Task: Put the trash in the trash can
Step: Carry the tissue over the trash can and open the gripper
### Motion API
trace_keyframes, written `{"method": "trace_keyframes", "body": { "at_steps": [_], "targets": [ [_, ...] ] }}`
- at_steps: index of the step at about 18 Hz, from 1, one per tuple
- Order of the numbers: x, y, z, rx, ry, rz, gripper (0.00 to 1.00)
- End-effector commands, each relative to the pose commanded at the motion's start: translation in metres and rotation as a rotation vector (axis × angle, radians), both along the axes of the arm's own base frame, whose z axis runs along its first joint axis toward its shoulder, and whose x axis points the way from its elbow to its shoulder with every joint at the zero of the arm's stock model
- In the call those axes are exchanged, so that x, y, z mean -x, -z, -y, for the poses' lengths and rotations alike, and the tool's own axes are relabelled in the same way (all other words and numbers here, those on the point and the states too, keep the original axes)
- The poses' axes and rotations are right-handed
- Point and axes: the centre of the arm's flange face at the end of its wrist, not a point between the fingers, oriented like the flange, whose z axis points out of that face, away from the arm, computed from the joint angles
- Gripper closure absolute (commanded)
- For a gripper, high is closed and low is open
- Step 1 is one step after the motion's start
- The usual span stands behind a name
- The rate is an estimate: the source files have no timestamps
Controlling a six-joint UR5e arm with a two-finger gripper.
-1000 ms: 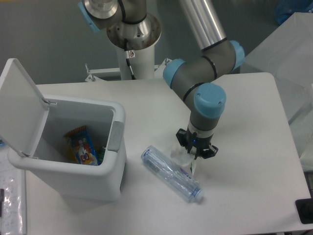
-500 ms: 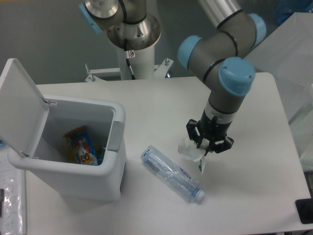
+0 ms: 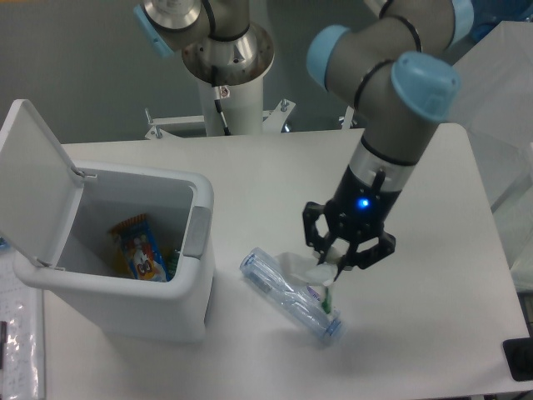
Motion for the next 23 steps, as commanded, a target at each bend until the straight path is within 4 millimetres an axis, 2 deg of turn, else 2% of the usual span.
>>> {"method": "trace_keyframes", "body": {
  "at_steps": [3,5,7,9,12,13,14,16,21,23],
  "targets": [
    [-0.030,-0.035,-0.004,-0.074,0.008,0.032,0.66],
    [-0.049,-0.049,-0.011,-0.099,0.019,0.051,0.65],
    [-0.077,-0.066,-0.018,-0.115,0.041,0.056,0.61],
    [-0.117,-0.080,-0.029,-0.123,0.083,0.057,0.59],
    [-0.154,-0.085,-0.033,-0.121,0.129,0.053,0.46],
    [-0.161,-0.083,-0.033,-0.115,0.136,0.053,0.39],
    [-0.164,-0.081,-0.031,-0.115,0.140,0.052,0.23],
    [-0.167,-0.081,-0.030,-0.117,0.145,0.048,0.00],
    [-0.164,-0.073,-0.033,-0.103,0.144,0.045,0.00],
    [-0.146,-0.055,-0.043,-0.102,0.129,0.047,0.00]
  ]
}}
